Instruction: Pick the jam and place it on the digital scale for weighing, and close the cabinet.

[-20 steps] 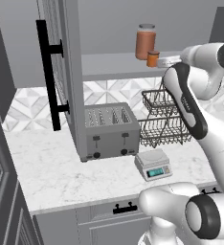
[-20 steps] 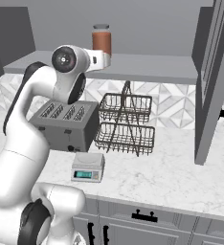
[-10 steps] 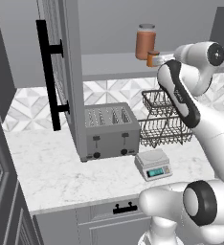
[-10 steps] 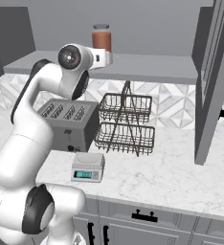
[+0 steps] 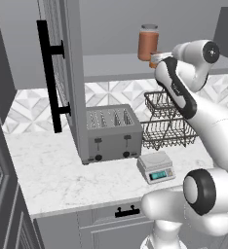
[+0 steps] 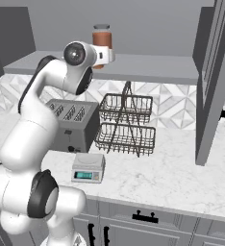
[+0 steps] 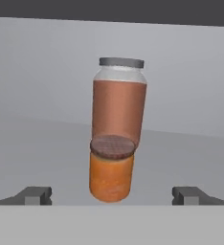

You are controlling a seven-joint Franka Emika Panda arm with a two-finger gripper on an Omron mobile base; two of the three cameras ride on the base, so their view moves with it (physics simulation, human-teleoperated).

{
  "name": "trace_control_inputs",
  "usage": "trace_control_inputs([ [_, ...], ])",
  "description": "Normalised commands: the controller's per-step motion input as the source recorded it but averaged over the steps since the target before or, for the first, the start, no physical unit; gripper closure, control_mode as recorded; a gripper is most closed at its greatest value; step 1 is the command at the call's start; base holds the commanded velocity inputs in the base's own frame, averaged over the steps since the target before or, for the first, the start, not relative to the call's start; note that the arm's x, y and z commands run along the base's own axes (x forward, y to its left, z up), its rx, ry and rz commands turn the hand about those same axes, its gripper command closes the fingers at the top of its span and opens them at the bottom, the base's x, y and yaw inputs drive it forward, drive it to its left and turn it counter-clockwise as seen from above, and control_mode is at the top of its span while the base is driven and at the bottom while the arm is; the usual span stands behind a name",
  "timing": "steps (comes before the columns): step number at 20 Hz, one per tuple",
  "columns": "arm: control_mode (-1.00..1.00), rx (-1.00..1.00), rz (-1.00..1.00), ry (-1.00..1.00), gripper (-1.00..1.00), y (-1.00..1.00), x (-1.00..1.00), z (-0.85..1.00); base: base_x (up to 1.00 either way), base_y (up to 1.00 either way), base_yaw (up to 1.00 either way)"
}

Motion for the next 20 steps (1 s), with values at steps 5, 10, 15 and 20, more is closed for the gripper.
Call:
trace_control_inputs([
  [5,-1.00,0.00,0.00,0.00,-1.00,0.00,0.22,0.00,0.00,0.00,0.00],
  [10,-1.00,0.00,0.00,0.00,-1.00,0.01,0.37,0.00,0.00,0.00,0.00],
  [15,-1.00,0.00,0.00,0.00,-1.00,0.05,0.27,-0.02,0.00,0.00,0.00],
  [20,-1.00,0.00,0.00,0.00,-1.00,0.03,0.14,-0.11,0.00,0.00,0.00],
])
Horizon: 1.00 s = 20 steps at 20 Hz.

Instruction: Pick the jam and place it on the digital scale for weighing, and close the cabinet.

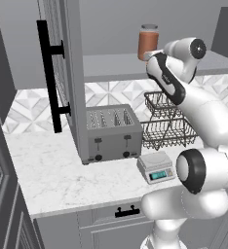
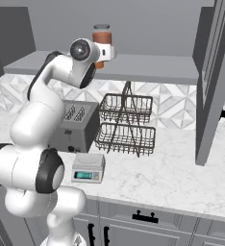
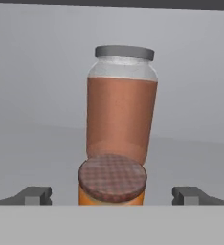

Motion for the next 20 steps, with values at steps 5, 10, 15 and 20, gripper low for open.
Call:
trace_control_inputs([
  [5,-1.00,0.00,0.00,0.00,-1.00,0.00,0.09,-0.20,0.00,0.00,0.00],
  [10,-1.00,0.00,0.00,0.00,-1.00,0.00,0.20,-0.18,0.00,0.00,0.00],
  [15,-1.00,0.00,0.00,0.00,1.00,0.00,0.17,-0.05,0.00,0.00,0.00],
  [20,-1.00,0.00,0.02,0.00,1.00,0.00,0.01,0.00,0.00,0.00,0.00],
])
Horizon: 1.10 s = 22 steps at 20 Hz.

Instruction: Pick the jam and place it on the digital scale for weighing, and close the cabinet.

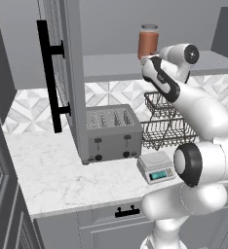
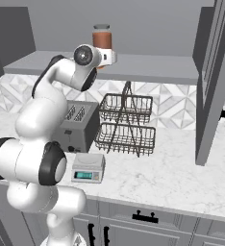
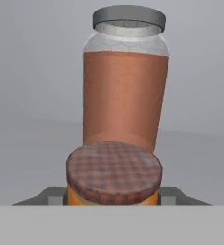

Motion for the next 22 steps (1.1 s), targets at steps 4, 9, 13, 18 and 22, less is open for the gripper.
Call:
trace_control_inputs([
  [4,-1.00,0.00,0.02,-0.06,1.00,0.00,-0.33,0.00,0.00,0.00,0.00],
  [9,-1.00,0.03,0.10,-0.29,1.00,0.01,-1.00,0.06,0.00,0.00,0.00],
  [13,-1.00,0.00,0.05,-0.06,1.00,0.00,-1.00,0.04,0.00,0.00,0.00],
  [18,-1.00,0.02,0.13,-0.05,1.00,-0.22,-1.00,-0.01,0.00,0.00,0.00],
  [22,-1.00,0.00,0.13,0.01,1.00,-0.21,-1.00,-0.03,0.00,0.00,0.00],
])
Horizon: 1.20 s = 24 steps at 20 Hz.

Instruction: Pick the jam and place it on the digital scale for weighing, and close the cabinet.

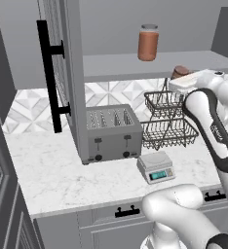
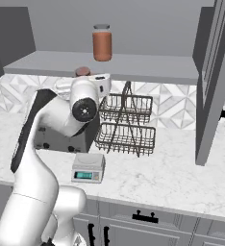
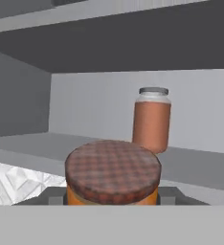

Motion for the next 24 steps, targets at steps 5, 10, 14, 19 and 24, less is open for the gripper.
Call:
trace_control_inputs([
  [5,-1.00,0.00,0.22,0.19,1.00,-0.01,-0.96,-0.51,0.00,0.00,0.00],
  [10,-1.00,-0.02,0.30,0.10,1.00,0.00,-0.49,-0.94,0.00,0.00,0.00],
  [14,-1.00,0.00,0.35,-0.02,1.00,0.00,-0.06,-1.00,0.00,0.00,0.00],
  [19,-1.00,0.00,0.25,0.00,1.00,0.05,0.17,-0.96,0.00,0.00,0.00],
  [24,-1.00,0.00,0.11,0.02,1.00,0.04,0.53,-0.70,0.00,0.00,0.00],
])
